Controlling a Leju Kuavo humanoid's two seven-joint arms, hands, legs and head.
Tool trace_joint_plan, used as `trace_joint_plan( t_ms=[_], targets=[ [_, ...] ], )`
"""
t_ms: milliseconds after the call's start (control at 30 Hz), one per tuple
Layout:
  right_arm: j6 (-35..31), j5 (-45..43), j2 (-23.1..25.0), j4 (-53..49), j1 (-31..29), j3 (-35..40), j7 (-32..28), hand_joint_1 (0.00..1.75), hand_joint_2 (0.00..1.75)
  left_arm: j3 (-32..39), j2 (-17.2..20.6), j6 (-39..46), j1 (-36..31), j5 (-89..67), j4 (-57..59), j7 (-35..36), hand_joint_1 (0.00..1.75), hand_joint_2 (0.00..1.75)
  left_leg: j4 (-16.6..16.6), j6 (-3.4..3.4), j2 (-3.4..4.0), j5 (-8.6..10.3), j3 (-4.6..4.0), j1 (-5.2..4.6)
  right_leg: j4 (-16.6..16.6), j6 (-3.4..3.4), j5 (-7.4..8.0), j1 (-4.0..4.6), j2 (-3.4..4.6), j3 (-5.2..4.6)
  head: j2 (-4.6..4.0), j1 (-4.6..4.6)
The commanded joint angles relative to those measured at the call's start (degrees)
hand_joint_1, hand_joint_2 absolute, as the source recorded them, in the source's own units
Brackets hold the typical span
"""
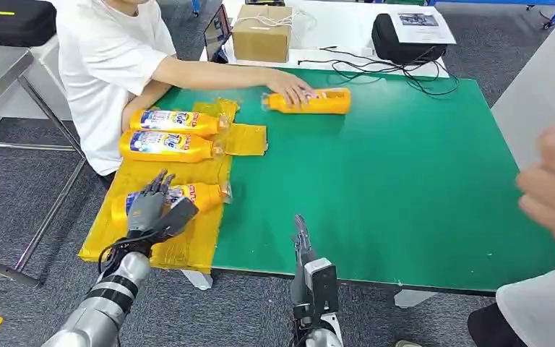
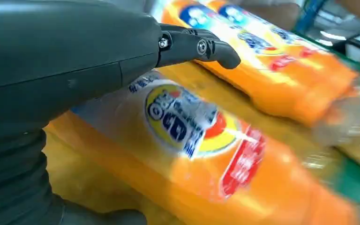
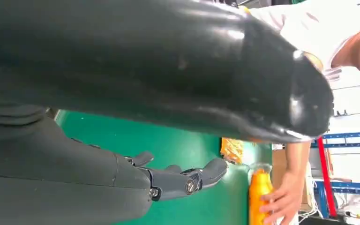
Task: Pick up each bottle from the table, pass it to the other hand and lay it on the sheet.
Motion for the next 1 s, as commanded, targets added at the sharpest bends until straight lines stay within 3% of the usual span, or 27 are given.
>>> trace_joint_plan(
  t_ms=[33,133,367,467,600,633,733,1000],
  targets=[
    [0.3,0.0,1.5,4.4,-0.4,-1.7,-0.2,0.0,0.0,-2.1,0.1,-3.3,5.0,10.7,-13.0,-2.0,0.0,1.75,0.0,-0.14,0.1,-0.13,0.19,0.14,-0.1,-0.15,-0.04,0.12,0.26,0.17,0.0,-0.02],
    [-3.1,1.2,1.2,3.4,0.9,-1.3,-1.3,0.0,0.0,-2.5,-1.8,-2.0,9.3,18.6,-24.0,-5.2,0.0,1.75,0.1,-0.14,0.13,-0.18,0.14,0.17,0.0,-0.15,-0.08,0.16,0.27,0.11,0.0,-0.02],
    [-3.2,1.2,1.1,3.1,0.9,-1.2,-1.3,0.0,0.0,-3.0,-1.6,-1.9,9.8,18.8,-24.9,-4.6,0.0,1.75,0.0,-0.09,0.11,-0.1,-0.04,0.09,0.0,-0.1,-0.06,0.08,0.15,-0.1,0.0,0.0],
    [-8.1,4.8,0.6,0.5,1.3,-0.3,-4.4,0.0,0.0,-0.9,-4.8,-8.9,11.3,37.8,-31.3,-11.5,0.0,1.75,0.0,-0.13,0.08,-0.12,-0.1,0.11,0.0,-0.12,-0.06,0.11,0.14,-0.15,0.0,0.0],
    [-16.0,15.3,-2.4,-3.7,1.5,4.3,-4.4,0.0,0.0,-6.1,-5.0,-8.1,12.2,45.7,-39.4,-8.5,0.0,1.75,0.2,-0.12,-0.04,-0.18,-0.25,0.15,0.1,-0.11,-0.13,0.16,0.03,-0.26,0.0,-0.02],
    [-21.0,22.2,-3.5,-2.6,0.8,6.6,-4.4,0.0,1.75,-7.4,-5.0,-7.6,11.5,47.4,-40.7,-9.9,0.0,1.75,0.2,-0.14,-0.09,-0.26,-0.14,0.18,0.1,-0.13,-0.21,0.17,0.03,-0.13,0.0,0.02],
    [-23.2,45.8,-0.5,-3.2,4.1,-4.7,-4.4,0.0,1.75,-7.9,-6.6,-8.1,13.0,54.6,-45.2,-10.5,0.0,1.75,0.1,-0.14,-0.09,-0.21,-0.11,0.18,0.0,-0.14,-0.17,0.17,0.02,-0.07,0.0,-0.02],
    [-23.2,45.4,-0.9,-3.1,3.9,-4.7,-4.4,0.0,1.75,-8.8,-6.2,-7.4,14.5,54.5,-47.0,-10.4,0.0,1.75,0.0,-0.07,0.1,-0.11,-0.23,0.05,0.0,-0.07,-0.03,0.06,0.12,-0.29,0.0,-0.02]
  ],
)
